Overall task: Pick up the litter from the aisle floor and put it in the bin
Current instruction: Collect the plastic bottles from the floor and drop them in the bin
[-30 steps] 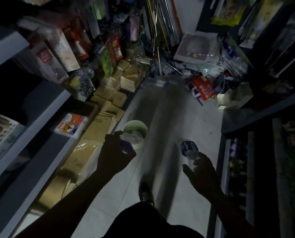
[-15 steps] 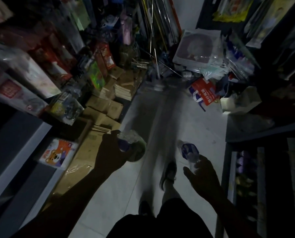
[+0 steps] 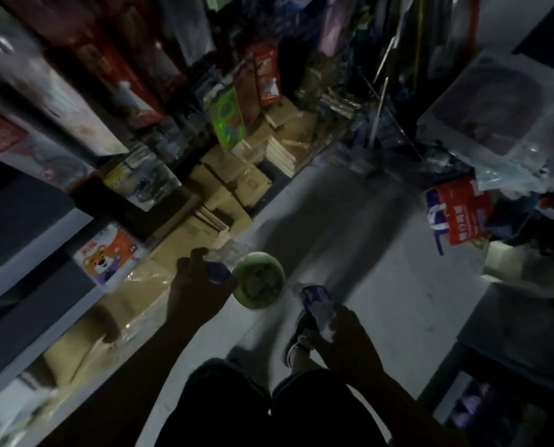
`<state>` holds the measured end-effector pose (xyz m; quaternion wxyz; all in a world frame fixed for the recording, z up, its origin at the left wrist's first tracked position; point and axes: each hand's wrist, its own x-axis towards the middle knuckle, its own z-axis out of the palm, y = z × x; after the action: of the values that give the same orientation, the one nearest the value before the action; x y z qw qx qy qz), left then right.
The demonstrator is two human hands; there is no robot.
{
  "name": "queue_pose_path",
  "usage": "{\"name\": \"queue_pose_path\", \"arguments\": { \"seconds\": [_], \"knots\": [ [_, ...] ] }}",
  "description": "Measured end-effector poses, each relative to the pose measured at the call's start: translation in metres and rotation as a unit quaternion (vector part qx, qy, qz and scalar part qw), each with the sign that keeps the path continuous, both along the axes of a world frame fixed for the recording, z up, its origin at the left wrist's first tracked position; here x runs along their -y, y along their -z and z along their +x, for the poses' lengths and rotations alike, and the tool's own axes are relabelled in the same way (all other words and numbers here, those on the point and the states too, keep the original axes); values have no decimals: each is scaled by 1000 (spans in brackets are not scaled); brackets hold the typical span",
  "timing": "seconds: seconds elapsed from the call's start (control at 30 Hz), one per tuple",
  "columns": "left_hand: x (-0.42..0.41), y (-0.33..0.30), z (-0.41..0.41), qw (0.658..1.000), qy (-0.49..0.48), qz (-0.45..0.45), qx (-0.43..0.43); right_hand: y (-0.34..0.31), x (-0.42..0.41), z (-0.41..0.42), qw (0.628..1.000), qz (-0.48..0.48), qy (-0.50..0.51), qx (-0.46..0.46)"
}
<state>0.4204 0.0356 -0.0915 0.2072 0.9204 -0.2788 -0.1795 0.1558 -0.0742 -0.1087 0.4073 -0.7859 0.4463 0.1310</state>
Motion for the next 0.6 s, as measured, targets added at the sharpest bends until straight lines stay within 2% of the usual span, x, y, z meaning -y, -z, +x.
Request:
{"name": "queue_pose_path", "arguments": {
  "seconds": [0.13, 0.27, 0.37, 0.47, 0.53, 0.6],
  "knots": [
    [-3, 56, 0, 995, -84, 19, -59, 33, 18, 37, 995, 85, 38, -35],
    [6, 128, -2, 975, -175, 13, -136, 102, 27, 72, 984, 141, 96, -57],
    [22, 184, -12, 945, -269, 10, -186, 164, 33, 98, 971, 179, 127, -94],
    [33, 252, -21, 896, -375, 23, -235, 238, 29, 119, 961, 198, 144, -133],
    [40, 300, -22, 873, -411, 43, -261, 289, 27, 135, 954, 199, 162, -156],
    [47, 349, -20, 864, -415, 59, -278, 345, 26, 150, 950, 197, 176, -165]
  ]
}}
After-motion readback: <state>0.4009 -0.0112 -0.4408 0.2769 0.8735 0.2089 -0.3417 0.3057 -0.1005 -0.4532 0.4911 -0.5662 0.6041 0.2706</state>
